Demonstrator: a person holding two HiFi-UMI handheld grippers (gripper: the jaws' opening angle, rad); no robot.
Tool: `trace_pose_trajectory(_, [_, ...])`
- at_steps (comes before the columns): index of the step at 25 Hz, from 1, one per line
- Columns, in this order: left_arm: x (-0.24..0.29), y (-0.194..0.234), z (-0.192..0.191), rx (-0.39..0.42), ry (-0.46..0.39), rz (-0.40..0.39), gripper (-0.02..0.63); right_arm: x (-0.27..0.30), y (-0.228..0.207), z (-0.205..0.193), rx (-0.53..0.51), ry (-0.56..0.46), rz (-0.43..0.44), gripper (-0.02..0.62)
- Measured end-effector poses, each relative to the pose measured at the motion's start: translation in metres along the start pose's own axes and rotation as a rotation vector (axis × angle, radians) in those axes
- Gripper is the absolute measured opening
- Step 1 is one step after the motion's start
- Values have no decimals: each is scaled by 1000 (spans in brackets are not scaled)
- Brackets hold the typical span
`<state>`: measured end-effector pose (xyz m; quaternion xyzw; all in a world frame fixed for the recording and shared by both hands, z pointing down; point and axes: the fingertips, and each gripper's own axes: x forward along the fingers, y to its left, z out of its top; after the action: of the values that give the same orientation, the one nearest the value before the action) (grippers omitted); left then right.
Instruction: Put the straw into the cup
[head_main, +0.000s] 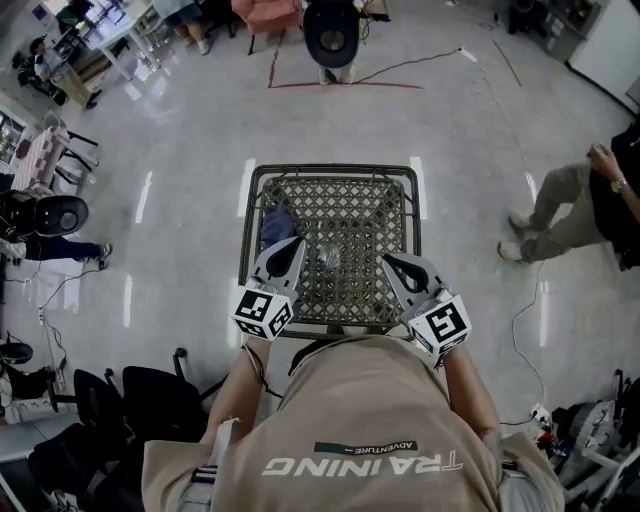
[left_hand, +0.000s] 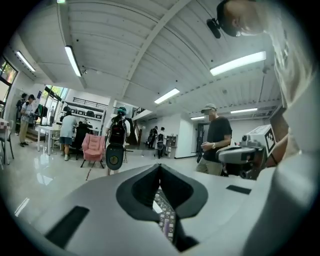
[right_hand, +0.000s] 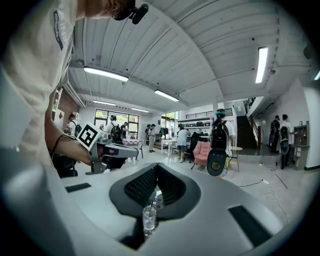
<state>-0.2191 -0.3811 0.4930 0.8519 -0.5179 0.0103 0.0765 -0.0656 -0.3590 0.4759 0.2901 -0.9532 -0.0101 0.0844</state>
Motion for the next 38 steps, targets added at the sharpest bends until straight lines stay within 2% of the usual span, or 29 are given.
trace_pose_trajectory(5, [-21, -11, 39, 17, -54, 3, 17, 4, 2, 27, -6, -51, 30, 17])
trace_pose_trajectory(15, [-46, -24, 46, 65, -36, 38, 15, 10, 15, 63, -32, -88, 116, 17])
trace_pose_trajectory(18, [-52, -27, 49, 83, -33, 37, 15, 10, 22, 65, -24, -97, 127, 17])
trace_pose_trajectory(23, [-58, -24, 46, 63, -34, 31, 15, 15, 31, 58, 9, -94, 141, 15])
trace_pose_trajectory(38, [-70, -40, 42, 77, -12, 31, 15, 9, 38, 54, 10, -73, 172, 15])
